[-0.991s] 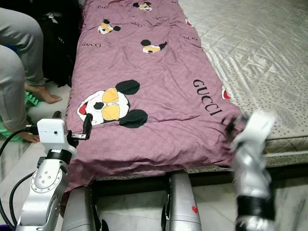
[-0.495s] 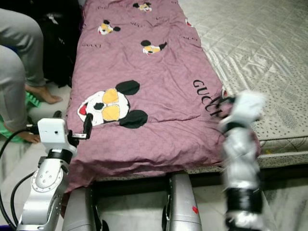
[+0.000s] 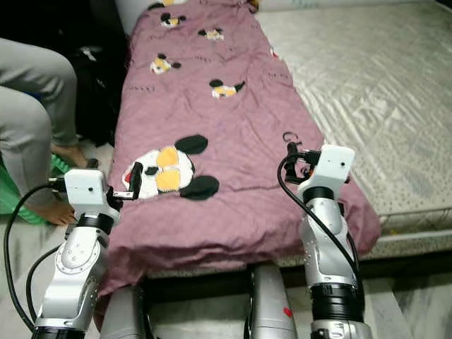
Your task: Clean up the room
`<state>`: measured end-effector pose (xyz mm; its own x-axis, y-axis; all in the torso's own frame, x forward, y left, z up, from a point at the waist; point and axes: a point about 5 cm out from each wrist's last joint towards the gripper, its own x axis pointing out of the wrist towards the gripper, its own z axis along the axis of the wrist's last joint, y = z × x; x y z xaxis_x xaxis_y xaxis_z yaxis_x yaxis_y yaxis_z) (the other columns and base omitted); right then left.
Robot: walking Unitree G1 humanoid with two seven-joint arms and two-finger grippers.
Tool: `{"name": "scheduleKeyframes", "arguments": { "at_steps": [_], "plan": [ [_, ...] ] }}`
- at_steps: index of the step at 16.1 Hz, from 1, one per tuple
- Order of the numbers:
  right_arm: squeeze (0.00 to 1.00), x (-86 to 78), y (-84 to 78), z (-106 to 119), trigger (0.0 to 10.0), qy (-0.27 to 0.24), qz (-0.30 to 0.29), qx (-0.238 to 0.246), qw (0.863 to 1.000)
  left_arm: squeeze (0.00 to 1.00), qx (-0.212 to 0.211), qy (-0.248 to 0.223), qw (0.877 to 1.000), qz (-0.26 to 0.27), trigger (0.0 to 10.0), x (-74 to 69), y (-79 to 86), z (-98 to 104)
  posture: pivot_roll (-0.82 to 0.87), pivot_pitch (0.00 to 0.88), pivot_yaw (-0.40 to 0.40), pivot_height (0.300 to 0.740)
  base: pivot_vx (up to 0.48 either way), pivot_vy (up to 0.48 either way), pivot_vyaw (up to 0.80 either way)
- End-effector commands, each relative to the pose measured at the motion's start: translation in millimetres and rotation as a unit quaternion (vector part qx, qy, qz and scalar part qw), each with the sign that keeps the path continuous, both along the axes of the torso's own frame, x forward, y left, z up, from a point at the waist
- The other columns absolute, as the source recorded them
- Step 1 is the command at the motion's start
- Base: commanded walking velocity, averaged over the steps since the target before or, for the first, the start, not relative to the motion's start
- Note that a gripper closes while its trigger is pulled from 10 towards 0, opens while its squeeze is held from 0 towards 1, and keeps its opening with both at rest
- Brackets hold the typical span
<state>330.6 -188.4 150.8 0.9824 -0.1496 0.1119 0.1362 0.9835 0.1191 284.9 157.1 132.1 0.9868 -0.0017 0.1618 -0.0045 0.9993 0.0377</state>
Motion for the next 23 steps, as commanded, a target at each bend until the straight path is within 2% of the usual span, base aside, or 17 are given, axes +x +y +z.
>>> {"name": "scheduleKeyframes", "arguments": {
  "at_steps": [1,7,12,20,23],
  "plan": [
    [0.00,4.1,6.7,4.6,10.0,-0.009,0.006,0.014,1.000,0.00,0.002,0.000,1.000,0.006,10.0,1.2,4.5,-0.9,-0.03,0.018,0.044,0.607,0.000,0.000,0.00],
    [0.00,15.4,16.6,9.9,10.0,-0.016,0.011,0.028,0.999,0.00,0.001,-0.009,1.000,0.001,10.0,5.9,0.7,2.3,-0.02,0.014,0.047,0.676,0.000,0.000,0.00],
    [0.00,20.5,12.5,13.7,10.0,-0.023,0.010,0.012,1.000,0.00,0.000,-0.009,1.000,-0.001,10.0,4.6,-0.5,1.2,-0.02,0.025,0.046,0.740,0.000,0.000,0.00],
    [0.00,19.5,8.1,7.4,10.0,-0.016,0.000,0.007,1.000,0.00,-0.003,0.001,1.000,0.000,10.0,2.7,-1.0,-2.9,-0.03,0.038,0.052,0.740,0.000,0.000,0.00],
    [0.00,15.3,4.8,-1.0,10.0,-0.001,-0.010,0.015,1.000,0.00,-0.002,0.018,1.000,-0.006,10.0,1.2,-7.0,-9.1,-0.03,0.038,0.053,0.740,0.000,0.000,0.00]
  ]
}}
